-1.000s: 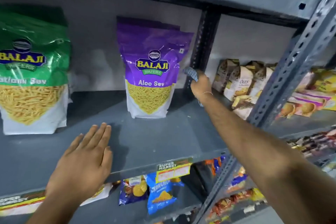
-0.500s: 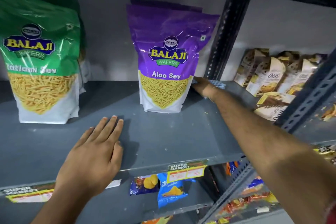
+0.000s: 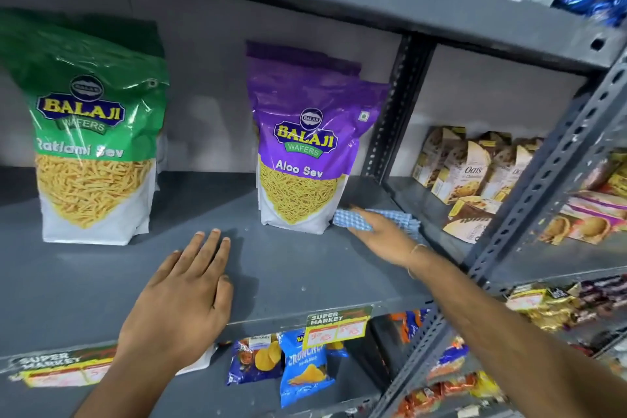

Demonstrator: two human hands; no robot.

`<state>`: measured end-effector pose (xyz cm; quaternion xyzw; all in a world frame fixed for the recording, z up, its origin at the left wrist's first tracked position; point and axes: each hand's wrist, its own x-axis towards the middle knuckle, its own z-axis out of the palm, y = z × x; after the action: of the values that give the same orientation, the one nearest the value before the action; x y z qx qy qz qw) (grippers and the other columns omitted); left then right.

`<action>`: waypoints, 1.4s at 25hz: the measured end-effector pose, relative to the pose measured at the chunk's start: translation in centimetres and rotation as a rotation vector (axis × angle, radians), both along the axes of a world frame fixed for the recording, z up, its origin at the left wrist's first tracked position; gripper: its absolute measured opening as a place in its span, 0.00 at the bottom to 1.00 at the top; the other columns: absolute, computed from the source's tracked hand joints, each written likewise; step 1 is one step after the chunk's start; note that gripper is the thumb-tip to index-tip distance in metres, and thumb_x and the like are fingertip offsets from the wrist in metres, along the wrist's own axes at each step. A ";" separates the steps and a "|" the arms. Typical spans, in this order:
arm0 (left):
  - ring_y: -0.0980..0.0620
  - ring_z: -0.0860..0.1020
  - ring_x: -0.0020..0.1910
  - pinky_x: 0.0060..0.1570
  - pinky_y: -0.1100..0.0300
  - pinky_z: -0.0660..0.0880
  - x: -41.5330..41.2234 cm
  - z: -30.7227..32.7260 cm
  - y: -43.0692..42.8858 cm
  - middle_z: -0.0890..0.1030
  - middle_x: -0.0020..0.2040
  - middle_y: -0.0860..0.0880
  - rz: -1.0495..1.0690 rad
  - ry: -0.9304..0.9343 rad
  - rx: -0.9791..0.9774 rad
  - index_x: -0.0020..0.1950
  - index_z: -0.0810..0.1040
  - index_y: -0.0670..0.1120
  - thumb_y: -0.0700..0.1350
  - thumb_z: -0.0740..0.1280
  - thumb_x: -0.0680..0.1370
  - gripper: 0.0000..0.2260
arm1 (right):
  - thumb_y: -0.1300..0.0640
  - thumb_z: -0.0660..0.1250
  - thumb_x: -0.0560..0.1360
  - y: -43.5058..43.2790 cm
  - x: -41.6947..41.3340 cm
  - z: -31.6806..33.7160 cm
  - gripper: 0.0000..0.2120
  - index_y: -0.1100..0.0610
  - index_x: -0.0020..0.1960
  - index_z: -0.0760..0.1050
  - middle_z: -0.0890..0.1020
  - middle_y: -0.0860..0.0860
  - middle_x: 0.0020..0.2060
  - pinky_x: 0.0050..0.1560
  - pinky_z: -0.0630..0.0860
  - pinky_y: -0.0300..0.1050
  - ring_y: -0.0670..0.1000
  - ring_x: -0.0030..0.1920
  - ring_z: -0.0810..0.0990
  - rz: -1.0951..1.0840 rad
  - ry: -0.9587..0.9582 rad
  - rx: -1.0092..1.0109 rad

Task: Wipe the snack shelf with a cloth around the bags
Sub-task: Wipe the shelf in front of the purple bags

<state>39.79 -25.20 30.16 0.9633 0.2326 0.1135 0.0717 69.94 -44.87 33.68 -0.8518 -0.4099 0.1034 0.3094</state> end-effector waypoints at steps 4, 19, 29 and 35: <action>0.58 0.37 0.83 0.83 0.55 0.42 -0.1 0.2 0.1 0.41 0.85 0.56 -0.013 -0.012 -0.024 0.85 0.43 0.53 0.60 0.30 0.74 0.38 | 0.60 0.62 0.76 2.2 4.6 1.4 0.10 0.55 0.53 0.80 0.85 0.53 0.52 0.56 0.78 0.50 0.55 0.52 0.83 -0.131 -0.135 0.004; 0.57 0.39 0.83 0.83 0.53 0.43 -0.2 0.0 0.2 0.43 0.85 0.54 -0.023 0.000 -0.022 0.85 0.44 0.51 0.59 0.31 0.75 0.38 | 0.61 0.61 0.82 -5.1 -2.2 -1.1 0.28 0.31 0.71 0.65 0.66 0.31 0.72 0.74 0.56 0.34 0.33 0.74 0.59 0.117 -0.005 -0.037; 0.56 0.40 0.84 0.83 0.53 0.44 -0.2 0.3 0.2 0.44 0.85 0.54 -0.027 0.015 -0.008 0.85 0.43 0.51 0.58 0.31 0.75 0.37 | 0.59 0.61 0.82 -0.2 -0.1 0.7 0.19 0.47 0.71 0.73 0.73 0.47 0.71 0.67 0.62 0.35 0.46 0.70 0.70 -0.061 0.036 -0.003; 0.55 0.43 0.84 0.83 0.53 0.45 -0.1 -0.1 0.1 0.46 0.86 0.53 -0.022 -0.004 -0.009 0.85 0.47 0.49 0.58 0.33 0.76 0.37 | 0.72 0.60 0.78 -5.5 -8.1 -1.2 0.35 0.36 0.72 0.68 0.66 0.32 0.74 0.78 0.51 0.41 0.38 0.78 0.57 0.197 -0.062 -0.047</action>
<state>39.69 -25.12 30.07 0.9651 0.2225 0.1138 0.0777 61.87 -50.40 32.43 -0.8172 -0.4986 0.1165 0.2647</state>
